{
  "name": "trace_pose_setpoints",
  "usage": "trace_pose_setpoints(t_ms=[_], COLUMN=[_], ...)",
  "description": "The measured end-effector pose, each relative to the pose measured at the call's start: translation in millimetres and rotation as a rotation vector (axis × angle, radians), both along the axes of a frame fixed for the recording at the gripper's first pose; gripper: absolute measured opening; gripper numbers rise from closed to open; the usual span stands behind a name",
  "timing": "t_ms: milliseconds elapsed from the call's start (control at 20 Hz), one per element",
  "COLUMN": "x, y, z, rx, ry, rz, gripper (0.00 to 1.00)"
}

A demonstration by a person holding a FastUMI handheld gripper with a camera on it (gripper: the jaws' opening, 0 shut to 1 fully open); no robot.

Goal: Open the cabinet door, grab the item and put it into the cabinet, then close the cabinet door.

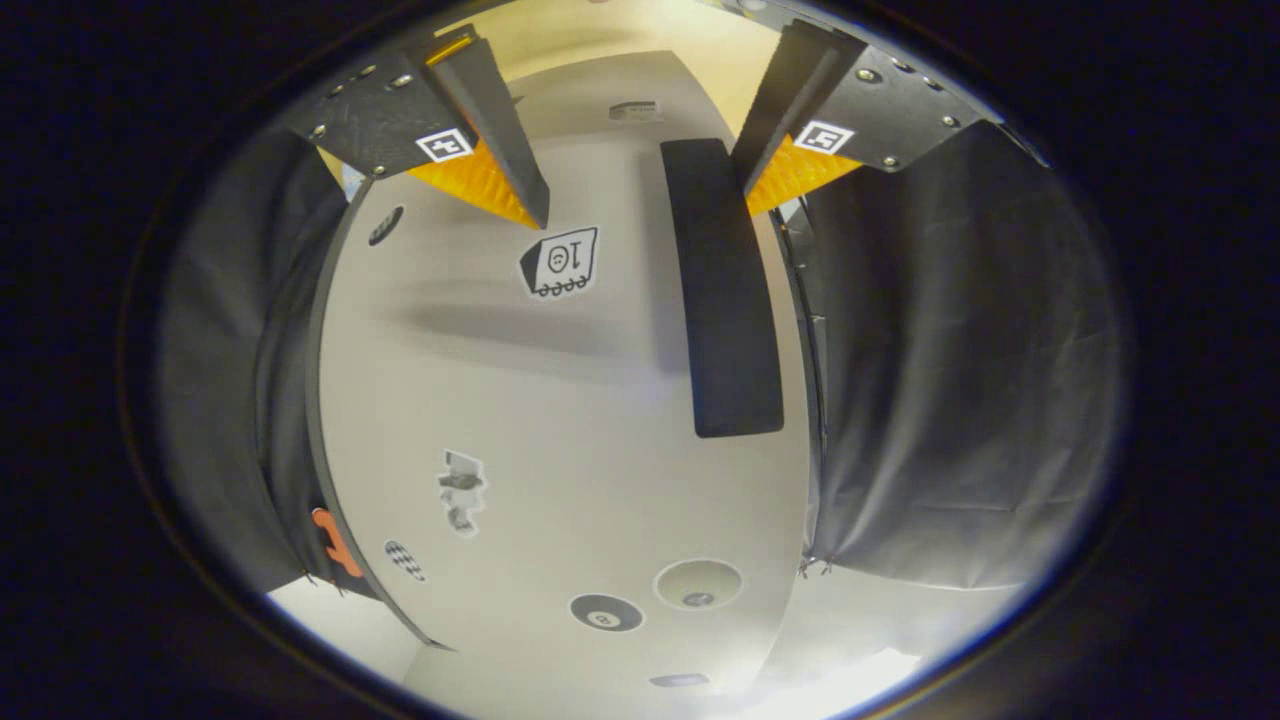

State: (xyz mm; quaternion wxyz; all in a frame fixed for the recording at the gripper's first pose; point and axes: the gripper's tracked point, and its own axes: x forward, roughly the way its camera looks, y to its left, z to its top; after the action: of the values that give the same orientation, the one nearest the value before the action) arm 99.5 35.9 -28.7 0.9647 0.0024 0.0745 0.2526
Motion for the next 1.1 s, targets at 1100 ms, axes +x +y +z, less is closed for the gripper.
trace_pose_setpoints(t_ms=[1100], x=[64], y=[47], z=[1], rx=[0.025], ry=[-0.132], rz=[-0.316], gripper=[1.0])
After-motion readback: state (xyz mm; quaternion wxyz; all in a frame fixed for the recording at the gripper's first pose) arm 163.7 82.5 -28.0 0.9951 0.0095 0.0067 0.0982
